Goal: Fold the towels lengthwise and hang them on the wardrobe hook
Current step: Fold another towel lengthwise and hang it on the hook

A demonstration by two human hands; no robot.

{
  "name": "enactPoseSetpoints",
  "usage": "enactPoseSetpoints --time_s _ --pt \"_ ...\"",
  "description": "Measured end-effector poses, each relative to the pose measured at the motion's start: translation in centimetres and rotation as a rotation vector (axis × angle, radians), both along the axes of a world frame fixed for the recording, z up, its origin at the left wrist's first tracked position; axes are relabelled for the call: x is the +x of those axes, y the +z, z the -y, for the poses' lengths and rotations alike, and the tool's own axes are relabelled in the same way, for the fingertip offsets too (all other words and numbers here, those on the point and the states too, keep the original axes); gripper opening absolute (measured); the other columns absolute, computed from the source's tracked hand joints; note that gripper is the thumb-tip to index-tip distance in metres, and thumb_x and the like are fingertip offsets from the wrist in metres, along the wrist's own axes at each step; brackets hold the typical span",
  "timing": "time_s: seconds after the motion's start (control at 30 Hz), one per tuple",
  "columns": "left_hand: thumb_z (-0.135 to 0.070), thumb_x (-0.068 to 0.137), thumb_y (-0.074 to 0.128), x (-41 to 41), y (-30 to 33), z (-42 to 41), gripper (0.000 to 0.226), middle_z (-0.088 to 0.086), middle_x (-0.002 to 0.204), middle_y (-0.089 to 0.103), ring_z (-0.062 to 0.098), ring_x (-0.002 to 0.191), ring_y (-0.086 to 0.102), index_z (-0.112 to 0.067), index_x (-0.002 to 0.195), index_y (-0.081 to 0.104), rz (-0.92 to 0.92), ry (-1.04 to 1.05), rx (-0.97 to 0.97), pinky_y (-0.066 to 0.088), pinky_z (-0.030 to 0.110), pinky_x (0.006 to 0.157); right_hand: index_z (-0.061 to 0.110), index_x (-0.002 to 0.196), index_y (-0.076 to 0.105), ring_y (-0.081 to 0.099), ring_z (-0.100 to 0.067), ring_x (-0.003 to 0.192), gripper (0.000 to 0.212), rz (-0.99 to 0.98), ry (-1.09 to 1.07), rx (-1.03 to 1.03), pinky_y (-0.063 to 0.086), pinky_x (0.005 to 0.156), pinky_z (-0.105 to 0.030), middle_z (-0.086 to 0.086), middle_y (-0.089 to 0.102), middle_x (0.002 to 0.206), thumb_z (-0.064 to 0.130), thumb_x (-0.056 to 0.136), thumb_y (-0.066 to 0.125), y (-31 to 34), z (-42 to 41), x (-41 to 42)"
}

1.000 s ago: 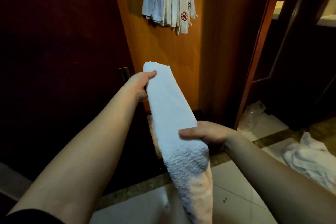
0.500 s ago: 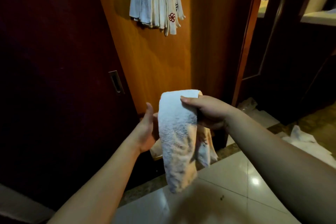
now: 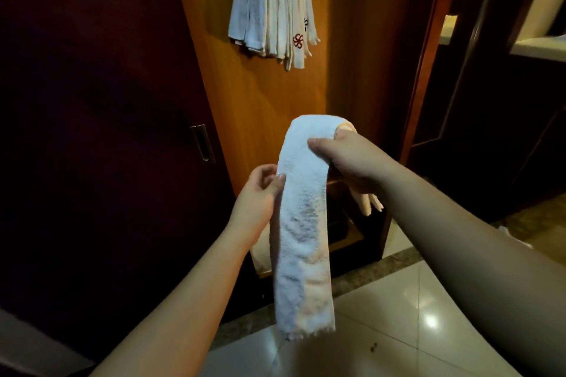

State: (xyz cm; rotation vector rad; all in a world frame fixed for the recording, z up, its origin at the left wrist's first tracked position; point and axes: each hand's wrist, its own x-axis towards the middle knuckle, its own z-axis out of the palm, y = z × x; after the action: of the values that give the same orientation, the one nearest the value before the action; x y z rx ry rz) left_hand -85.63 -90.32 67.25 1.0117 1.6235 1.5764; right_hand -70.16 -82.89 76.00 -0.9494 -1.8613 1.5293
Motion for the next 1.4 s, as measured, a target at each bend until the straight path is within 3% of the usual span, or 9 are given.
enactPoseSetpoints --time_s 0.2,0.37,0.6,0.8,0.9,1.03,1.23,1.3,1.4 --pt "-0.054 0.092 0.057 3.6 0.9 0.9 0.056 -0.017 0.137 0.039 0.003 0.124 0.045 -0.037 0.140 0.033 -0.379 0.097 0.151 0.047 0.026 0.094 0.012 0.083 0.055 0.068 -0.021 0.068 0.027 0.096 -0.216 0.234 0.056 0.050 -0.027 -0.011 0.065 0.081 0.028 0.103 0.047 3.6 0.0 -2.0" --pt "-0.020 0.099 0.051 4.4 2.0 -0.5 0.048 -0.023 0.129 0.047 -0.004 0.113 0.049 -0.031 0.145 0.040 -0.493 0.193 0.149 0.042 0.010 0.081 0.013 0.078 0.053 0.070 -0.025 0.072 0.031 0.068 -0.291 0.296 0.063 0.068 -0.040 -0.014 0.066 0.084 0.028 0.104 0.044 5.2 0.0 -3.2" --pt "-0.011 0.091 0.053 -0.1 -0.1 -1.4 0.024 -0.009 0.076 0.060 0.008 0.064 0.058 -0.033 0.093 0.059 -0.710 0.350 -0.115 0.049 0.033 0.051 0.009 0.094 0.057 0.068 -0.018 0.066 0.023 -0.064 -0.462 0.253 0.053 0.046 -0.022 -0.007 0.066 0.083 0.025 0.104 0.043 6.9 -2.7 -1.7" --pt "-0.020 0.092 0.058 -5.5 -1.7 0.0 0.012 -0.012 0.085 0.060 0.005 0.068 0.055 -0.029 0.099 0.061 -0.776 0.417 -0.250 0.038 0.027 0.051 0.006 0.119 0.052 0.074 -0.026 0.065 0.027 -0.100 -0.587 0.139 0.062 0.076 -0.052 -0.004 0.066 0.078 0.024 0.099 0.046 7.2 -5.3 1.0" --pt "-0.009 0.088 0.059 -7.5 -1.4 1.2 0.021 -0.012 0.086 0.061 0.007 0.076 0.056 -0.027 0.097 0.064 -0.679 0.423 -0.154 0.042 0.029 0.058 0.011 0.116 0.049 0.071 -0.018 0.062 0.019 -0.246 -0.623 0.030 0.054 0.087 -0.063 0.000 0.064 0.080 0.019 0.099 0.047 7.1 -6.1 1.7" --pt "0.000 0.085 0.061 -9.2 0.2 2.7 0.023 -0.005 0.087 0.067 0.015 0.085 0.063 -0.022 0.090 0.067 -0.369 0.463 0.074 0.047 0.031 0.069 0.013 0.113 0.042 0.064 -0.021 0.087 0.013 -0.477 -0.636 -0.142 0.053 0.096 -0.053 -0.002 0.060 0.087 0.011 0.101 0.047 7.4 -7.1 2.2" --pt "0.000 0.090 0.059 -11.7 7.5 4.2 0.025 -0.011 0.091 0.070 0.003 0.085 0.064 -0.022 0.101 0.060 0.013 0.257 0.741 0.052 0.022 0.077 0.013 0.129 0.044 0.061 -0.020 0.085 0.035 -0.705 -0.614 -0.278 0.050 0.067 -0.038 -0.009 0.058 0.117 0.002 0.097 0.050 8.5 -9.0 3.0" --pt "-0.011 0.090 0.064 -12.2 6.5 4.0 0.024 0.002 0.106 0.072 0.016 0.095 0.069 -0.018 0.113 0.063 0.160 0.018 0.607 0.058 0.031 0.082 0.010 0.132 0.043 0.065 -0.027 0.094 0.039 -0.798 -0.594 -0.292 0.055 0.061 -0.040 -0.014 0.059 0.119 -0.002 0.095 0.049 8.3 -9.3 3.1" --pt "-0.024 0.068 0.084 -11.0 3.0 3.7 0.037 0.006 0.088 0.076 0.027 0.079 0.071 -0.012 0.101 0.070 0.114 -0.035 0.226 0.059 0.029 0.062 0.009 0.137 0.039 0.066 -0.032 0.101 0.042 -0.816 -0.580 -0.297 0.059 0.057 -0.040 -0.017 0.059 0.120 0.001 0.096 0.049 7.3 -9.6 2.8"
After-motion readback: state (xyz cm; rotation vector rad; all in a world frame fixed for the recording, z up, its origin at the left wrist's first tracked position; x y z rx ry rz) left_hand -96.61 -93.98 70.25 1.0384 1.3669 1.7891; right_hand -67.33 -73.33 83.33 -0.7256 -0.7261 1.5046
